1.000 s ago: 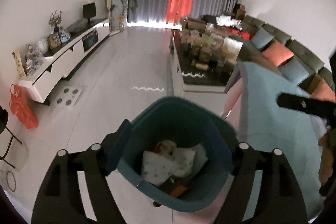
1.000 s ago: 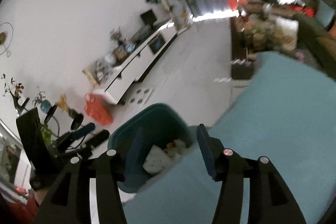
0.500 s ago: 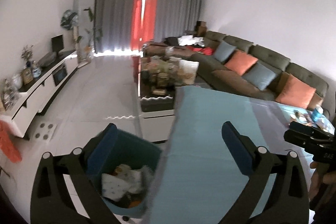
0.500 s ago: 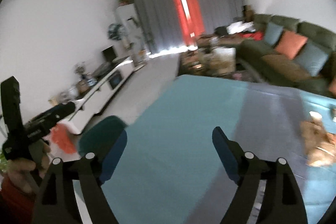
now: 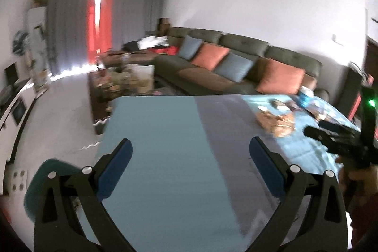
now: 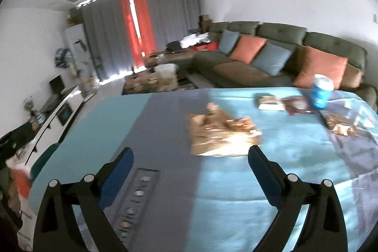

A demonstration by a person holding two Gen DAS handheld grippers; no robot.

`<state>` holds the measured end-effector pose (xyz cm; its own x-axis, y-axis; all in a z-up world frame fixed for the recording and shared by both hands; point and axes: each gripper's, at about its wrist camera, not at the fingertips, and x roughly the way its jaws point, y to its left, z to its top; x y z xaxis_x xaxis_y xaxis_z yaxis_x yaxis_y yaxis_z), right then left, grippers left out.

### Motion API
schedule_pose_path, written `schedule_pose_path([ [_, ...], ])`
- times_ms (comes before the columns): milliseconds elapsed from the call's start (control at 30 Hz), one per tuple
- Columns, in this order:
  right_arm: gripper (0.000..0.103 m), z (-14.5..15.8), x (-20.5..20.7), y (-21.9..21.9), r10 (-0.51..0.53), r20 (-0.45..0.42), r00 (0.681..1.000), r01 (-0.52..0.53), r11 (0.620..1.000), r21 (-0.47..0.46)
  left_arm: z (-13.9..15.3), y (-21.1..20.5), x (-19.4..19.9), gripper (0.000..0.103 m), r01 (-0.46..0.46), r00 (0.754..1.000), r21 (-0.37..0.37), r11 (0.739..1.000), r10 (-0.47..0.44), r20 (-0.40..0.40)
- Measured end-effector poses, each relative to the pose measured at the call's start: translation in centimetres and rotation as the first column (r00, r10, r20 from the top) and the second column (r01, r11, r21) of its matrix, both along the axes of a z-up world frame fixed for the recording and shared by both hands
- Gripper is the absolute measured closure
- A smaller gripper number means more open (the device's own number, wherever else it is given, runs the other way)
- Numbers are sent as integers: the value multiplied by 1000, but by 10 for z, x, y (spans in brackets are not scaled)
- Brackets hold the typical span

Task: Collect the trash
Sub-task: 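Move both open tools back to the table above the gold foil wrappers, then grasp a gold foil wrapper with the right tool while the left tool grasps another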

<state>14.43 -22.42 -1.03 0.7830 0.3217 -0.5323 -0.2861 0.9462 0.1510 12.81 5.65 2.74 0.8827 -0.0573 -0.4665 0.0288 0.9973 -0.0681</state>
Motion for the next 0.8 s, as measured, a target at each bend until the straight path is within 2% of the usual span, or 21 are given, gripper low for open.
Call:
schedule_pose_path([
  [200, 7, -1, 23, -28, -59, 2, 998, 59, 998, -33, -10, -61, 32, 6, 126, 992, 29, 992, -125, -29],
  [333, 7, -4, 38, -37, -65, -19, 998, 63, 996, -69, -16, -82, 52, 6, 172, 984, 34, 984, -170, -52],
  [433, 8, -9, 58, -44, -57, -65, 996, 52, 996, -73, -20, -95, 66, 6, 195, 979, 36, 980, -192, -61],
  [533, 17, -16, 80, -50, -48, -109, 993, 40, 996, -80, -24, -105, 78, 6, 212, 975, 38, 977, -209, -71],
  [600, 27, -19, 89, -50, -40, -132, 990, 29, 996, -79, -27, -110, 87, 6, 220, 973, 40, 975, -216, -79],
  [633, 28, -21, 96, -51, -35, -144, 989, 24, 996, -82, -29, -114, 94, 6, 230, 970, 36, 973, -227, -84],
  [700, 39, -26, 106, -51, -25, -163, 986, 11, 996, -87, -31, -117, 103, 6, 239, 968, 35, 971, -235, -92],
  [800, 46, -31, 116, -50, -6, -185, 983, -11, 996, -93, -37, -127, 122, 6, 256, 962, 35, 966, -251, -107],
])
